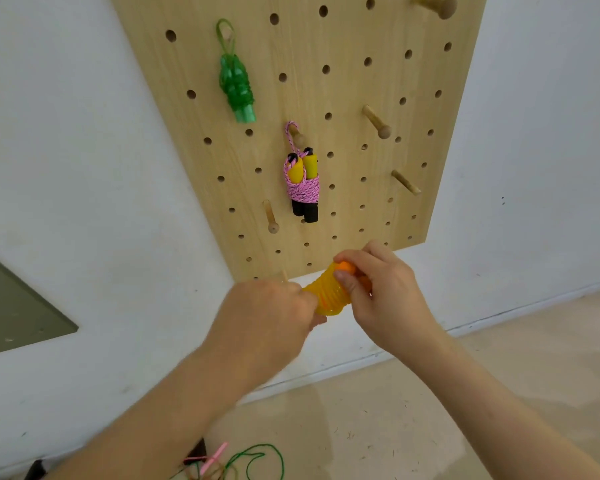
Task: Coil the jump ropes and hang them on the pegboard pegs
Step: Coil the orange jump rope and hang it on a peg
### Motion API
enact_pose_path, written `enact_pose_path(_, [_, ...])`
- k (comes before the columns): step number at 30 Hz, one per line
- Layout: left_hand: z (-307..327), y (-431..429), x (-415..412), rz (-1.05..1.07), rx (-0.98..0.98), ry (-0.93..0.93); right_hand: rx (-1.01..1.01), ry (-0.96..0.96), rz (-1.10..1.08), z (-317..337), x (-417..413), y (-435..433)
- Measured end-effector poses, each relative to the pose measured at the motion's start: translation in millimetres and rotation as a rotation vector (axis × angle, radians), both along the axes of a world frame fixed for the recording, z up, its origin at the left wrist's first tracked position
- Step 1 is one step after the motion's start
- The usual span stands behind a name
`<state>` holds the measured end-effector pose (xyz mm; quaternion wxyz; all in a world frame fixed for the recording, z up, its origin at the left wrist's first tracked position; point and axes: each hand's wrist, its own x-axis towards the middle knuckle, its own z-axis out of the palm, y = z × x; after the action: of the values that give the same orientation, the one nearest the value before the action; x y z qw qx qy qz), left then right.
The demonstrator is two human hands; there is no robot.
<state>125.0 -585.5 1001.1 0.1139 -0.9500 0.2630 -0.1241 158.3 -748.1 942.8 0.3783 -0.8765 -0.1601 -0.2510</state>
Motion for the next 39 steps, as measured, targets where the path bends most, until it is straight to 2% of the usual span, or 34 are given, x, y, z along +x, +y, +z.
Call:
enact_pose_path(4, [30,12,19,0.079,-0.344,0.162,-0.081,-0.097,0.151,22,-11,-9])
enact_pose_path(7, [37,12,28,0.073,-0.572,0.303,-0.073,-0.08,0.248,38,-16,-17])
enact_pose_path(8, [39,13,31,0.061,-0.645,0.44,-0.053,-0.05,0.296,41,-18,-19])
enact_pose_path(11, [33,20,42,-0.129,-0.789,1.087,0.073,0.12,0.482,51,-22,-24])
enact_pose_path(12, [27,22,44,-0.179,-0.843,1.229,0.124,0.177,0.533,53,-22,-26])
enact_pose_path(13, [20,22,44,-0.195,-0.91,1.292,0.17,0.224,0.561,54,-22,-27])
enact_pose_path(15, [12,18,41,-0.145,-1.059,1.264,0.219,0.273,0.519,52,-19,-28])
enact_pose_path(17, [9,12,39,-0.076,-1.094,1.073,0.217,0.294,0.355,46,-18,-29])
enact_pose_path(18, [8,8,37,-0.037,-1.021,0.907,0.219,0.319,0.245,41,-21,-29])
enact_pose_path(21, [-2,0,27,0.015,-0.524,0.164,0.26,0.503,0.06,29,-37,-17])
enact_pose_path(22, [-7,-4,23,-0.021,-0.429,0.016,0.278,0.571,0.069,27,-43,-10])
enact_pose_path(24, [-19,-12,14,-0.093,-0.413,-0.091,0.378,0.621,0.071,22,-47,4])
enact_pose_path(27, [-32,-17,7,-0.1,-0.549,-0.131,0.545,0.601,0.092,16,-41,9])
enact_pose_path(29, [-31,-18,2,-0.044,-0.648,-0.07,0.559,0.578,0.122,13,-39,6])
enact_pose_path(34, [-7,-11,-1,0.108,-0.841,0.436,0.414,0.508,0.162,10,-35,-8])
enact_pose_path(39, [12,2,11,0.091,-0.832,0.64,0.335,0.511,0.277,20,-32,-20])
